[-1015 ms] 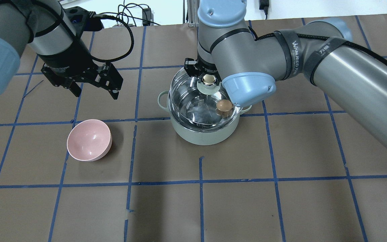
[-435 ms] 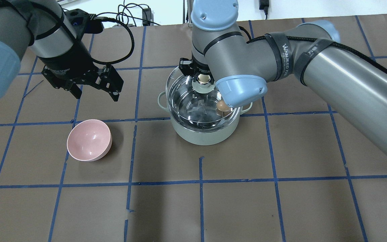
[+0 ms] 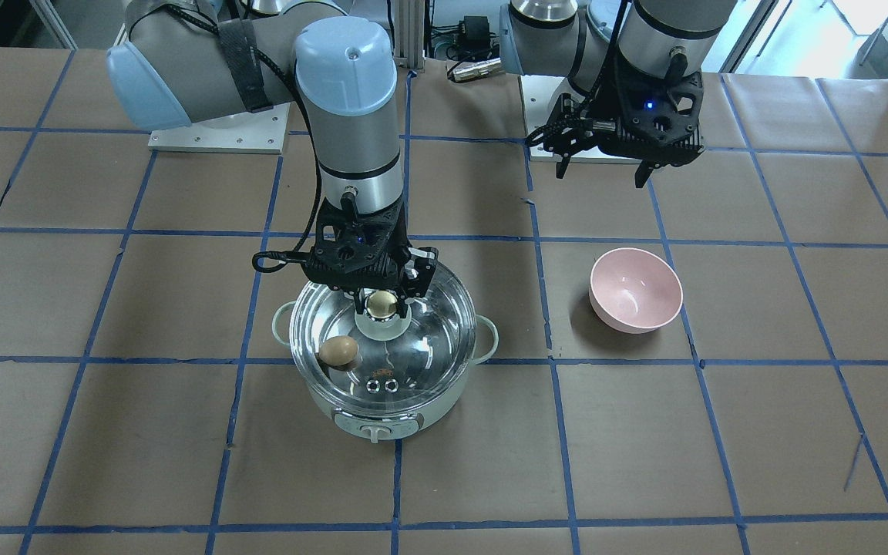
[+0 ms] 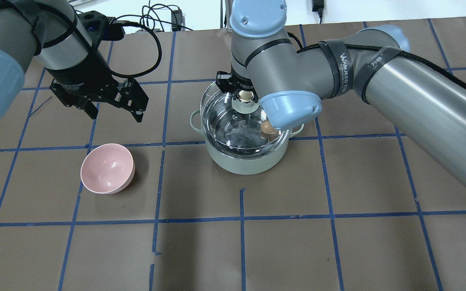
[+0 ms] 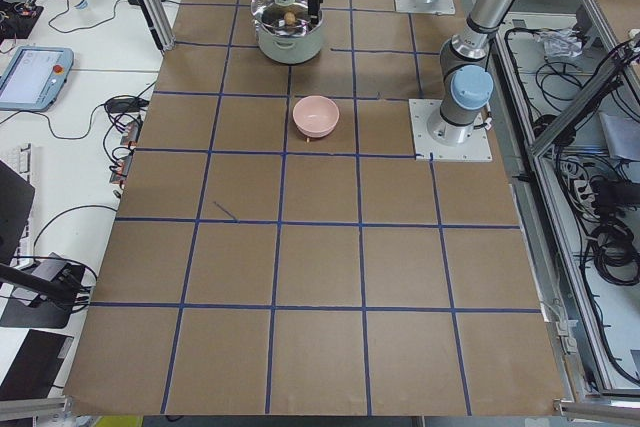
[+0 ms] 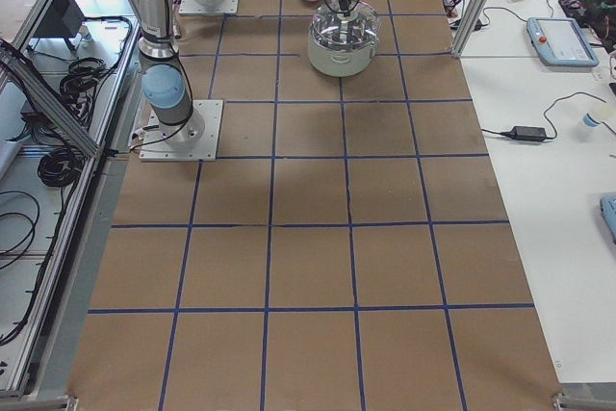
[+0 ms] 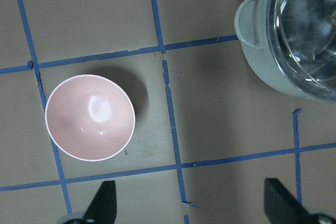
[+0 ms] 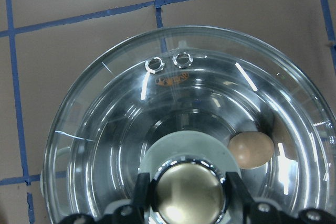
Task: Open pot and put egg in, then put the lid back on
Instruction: 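Lower the glass lid onto the pot with the right gripper and release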
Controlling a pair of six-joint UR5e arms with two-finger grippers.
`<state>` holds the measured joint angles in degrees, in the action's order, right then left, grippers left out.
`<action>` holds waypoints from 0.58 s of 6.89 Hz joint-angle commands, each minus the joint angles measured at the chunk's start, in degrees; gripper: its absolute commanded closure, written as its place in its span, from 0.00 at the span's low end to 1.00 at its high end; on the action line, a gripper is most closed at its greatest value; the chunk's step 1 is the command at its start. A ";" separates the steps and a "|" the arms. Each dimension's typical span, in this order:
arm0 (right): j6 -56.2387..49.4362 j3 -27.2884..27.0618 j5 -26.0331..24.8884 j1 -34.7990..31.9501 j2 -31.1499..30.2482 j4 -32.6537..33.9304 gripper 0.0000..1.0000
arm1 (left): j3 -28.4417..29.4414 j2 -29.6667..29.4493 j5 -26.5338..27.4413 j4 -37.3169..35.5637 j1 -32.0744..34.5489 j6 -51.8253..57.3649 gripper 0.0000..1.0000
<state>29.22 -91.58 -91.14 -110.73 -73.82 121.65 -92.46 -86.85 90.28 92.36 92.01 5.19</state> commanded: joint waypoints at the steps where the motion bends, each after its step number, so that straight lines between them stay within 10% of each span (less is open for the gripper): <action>1: 0.31 -0.01 0.00 -0.01 -0.01 -0.01 0.16 | -0.09 0.19 0.24 0.01 -0.07 0.08 0.00; 4: -0.65 0.17 -0.09 0.16 -0.01 0.17 0.09 | -0.09 0.19 0.16 0.01 0.01 0.08 0.00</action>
<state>29.30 -91.50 -91.16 -110.70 -73.80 121.77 -92.51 -86.67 90.44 92.37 91.95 5.27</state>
